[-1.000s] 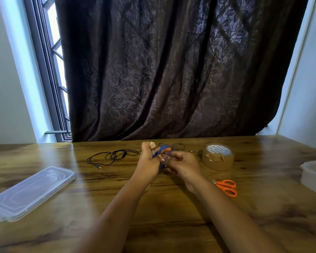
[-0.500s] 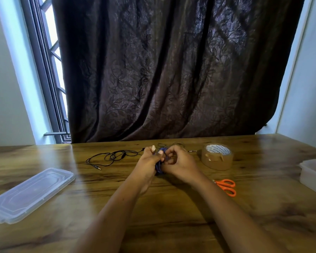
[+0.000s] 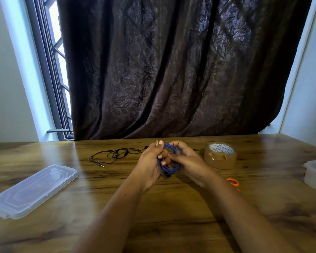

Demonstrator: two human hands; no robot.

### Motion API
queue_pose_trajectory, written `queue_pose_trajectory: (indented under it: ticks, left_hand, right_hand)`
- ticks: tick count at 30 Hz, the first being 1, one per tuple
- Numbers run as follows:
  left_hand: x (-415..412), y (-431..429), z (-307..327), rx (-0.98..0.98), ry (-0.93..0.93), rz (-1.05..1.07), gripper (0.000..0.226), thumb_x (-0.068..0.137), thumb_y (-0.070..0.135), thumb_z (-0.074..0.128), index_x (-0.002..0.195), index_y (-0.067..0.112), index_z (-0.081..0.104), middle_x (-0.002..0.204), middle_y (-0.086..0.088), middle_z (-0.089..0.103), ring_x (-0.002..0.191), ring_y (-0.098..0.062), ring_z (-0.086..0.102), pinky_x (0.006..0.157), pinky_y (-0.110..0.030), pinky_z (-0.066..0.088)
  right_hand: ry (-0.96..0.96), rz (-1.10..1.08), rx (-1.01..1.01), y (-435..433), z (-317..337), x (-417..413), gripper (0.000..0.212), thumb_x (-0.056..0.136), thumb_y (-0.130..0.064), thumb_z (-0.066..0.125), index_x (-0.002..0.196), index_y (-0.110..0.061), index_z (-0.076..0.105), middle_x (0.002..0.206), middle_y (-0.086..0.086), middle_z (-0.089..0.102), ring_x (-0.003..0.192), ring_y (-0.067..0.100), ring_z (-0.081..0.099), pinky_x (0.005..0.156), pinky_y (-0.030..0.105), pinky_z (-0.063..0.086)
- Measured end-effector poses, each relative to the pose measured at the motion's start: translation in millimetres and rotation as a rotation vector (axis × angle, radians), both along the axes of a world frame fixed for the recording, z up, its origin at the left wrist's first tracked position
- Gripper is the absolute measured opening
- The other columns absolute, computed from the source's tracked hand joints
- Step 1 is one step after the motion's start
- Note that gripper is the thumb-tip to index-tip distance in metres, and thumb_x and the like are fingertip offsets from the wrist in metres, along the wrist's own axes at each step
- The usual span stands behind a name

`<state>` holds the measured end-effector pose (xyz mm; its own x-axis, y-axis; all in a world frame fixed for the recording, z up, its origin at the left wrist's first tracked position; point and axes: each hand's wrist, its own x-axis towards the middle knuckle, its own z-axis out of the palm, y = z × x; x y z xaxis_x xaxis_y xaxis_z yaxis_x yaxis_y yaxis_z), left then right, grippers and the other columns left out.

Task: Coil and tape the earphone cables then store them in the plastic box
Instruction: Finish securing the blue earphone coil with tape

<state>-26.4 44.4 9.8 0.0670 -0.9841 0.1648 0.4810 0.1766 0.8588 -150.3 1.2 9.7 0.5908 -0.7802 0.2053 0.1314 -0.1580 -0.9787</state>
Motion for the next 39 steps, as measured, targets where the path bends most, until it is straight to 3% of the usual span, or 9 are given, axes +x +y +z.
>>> queue_pose_trajectory:
  ticks: [2,7,11,17,21,24,27,31,39]
  left_hand:
    - [1,0,-1,0.016,-0.030,-0.006,0.021,0.101,0.022,0.039,0.082,0.014,0.036,0.054,0.004,0.033,0.043,-0.008,0.036,0.060,-0.028,0.034]
    - [7,2,-4,0.033,-0.111,0.006,0.019,0.099,0.024,0.043,0.083,0.015,0.040,0.054,0.005,0.035,0.045,-0.008,0.037,0.059,-0.032,0.041]
    - [10,1,-5,0.052,-0.190,0.114,0.017,0.100,0.024,0.044,0.086,0.015,0.049,0.062,0.005,0.046,0.052,-0.006,0.046,0.075,-0.042,0.049]
    - [7,0,-9,0.044,-0.277,0.200,0.020,0.100,0.024,0.044,0.083,0.014,0.046,0.070,0.002,0.056,0.066,-0.011,0.056,0.089,-0.051,0.049]
    - [7,-1,-11,0.096,-0.327,0.183,0.013,0.100,0.021,0.044,0.091,0.014,0.049,0.084,-0.001,0.063,0.086,-0.019,0.061,0.100,-0.056,0.044]
    - [10,-3,-10,0.127,-0.301,0.155,0.012,0.097,0.011,0.048,0.109,0.012,0.045,0.098,-0.005,0.068,0.099,-0.022,0.063,0.104,-0.049,0.042]
    - [13,0,-5,0.112,-0.198,0.054,0.039,0.093,-0.001,0.052,0.122,0.016,0.032,0.109,-0.016,0.067,0.098,-0.024,0.066,0.093,-0.039,0.051]
    - [10,5,-4,0.067,-0.336,0.015,0.035,0.094,-0.006,0.047,0.104,0.024,0.033,0.089,-0.009,0.066,0.072,-0.011,0.068,0.065,-0.025,0.054]
    - [5,4,-9,-0.011,-0.529,0.084,0.039,0.094,-0.006,0.047,0.115,0.025,0.039,0.065,0.000,0.067,0.061,-0.009,0.066,0.055,-0.021,0.051]
  right_hand:
    - [0.021,-0.026,-0.017,-1,0,0,0.019,0.094,-0.001,0.050,0.112,-0.008,0.053,0.096,0.008,0.065,0.086,0.020,0.062,0.086,0.039,0.050]
    - [0.054,-0.015,-0.001,0,1,-3,0.020,0.095,-0.002,0.050,0.112,-0.010,0.056,0.098,0.007,0.066,0.088,0.015,0.065,0.079,0.029,0.053]
    - [-0.119,-0.060,0.045,-1,6,-5,0.023,0.092,0.002,0.053,0.109,-0.014,0.055,0.090,0.004,0.064,0.079,0.010,0.065,0.071,0.028,0.056]
    - [-0.291,-0.121,0.126,-2,5,1,0.021,0.094,0.004,0.048,0.104,-0.013,0.055,0.074,0.004,0.063,0.068,0.012,0.063,0.060,0.027,0.058]
    - [-0.191,-0.215,0.065,-7,0,2,0.019,0.096,0.001,0.047,0.091,-0.011,0.060,0.070,0.003,0.059,0.062,0.008,0.056,0.064,0.023,0.054]
    - [-0.032,-0.287,-0.125,-9,-6,1,0.022,0.095,0.002,0.048,0.090,-0.013,0.064,0.075,0.001,0.062,0.060,-0.001,0.055,0.066,0.019,0.051]
    - [0.063,-0.346,-0.250,-9,-6,1,0.023,0.095,0.002,0.048,0.091,-0.013,0.065,0.077,-0.001,0.064,0.060,-0.004,0.055,0.063,0.013,0.049]
    - [0.187,-0.371,-0.332,-9,-8,2,0.022,0.094,0.000,0.050,0.091,-0.015,0.066,0.080,0.000,0.067,0.070,0.009,0.060,0.069,0.022,0.052]
    - [0.300,-0.344,-0.286,-6,-7,1,0.013,0.094,-0.012,0.055,0.095,-0.015,0.067,0.094,0.005,0.069,0.081,0.011,0.064,0.076,0.030,0.053]
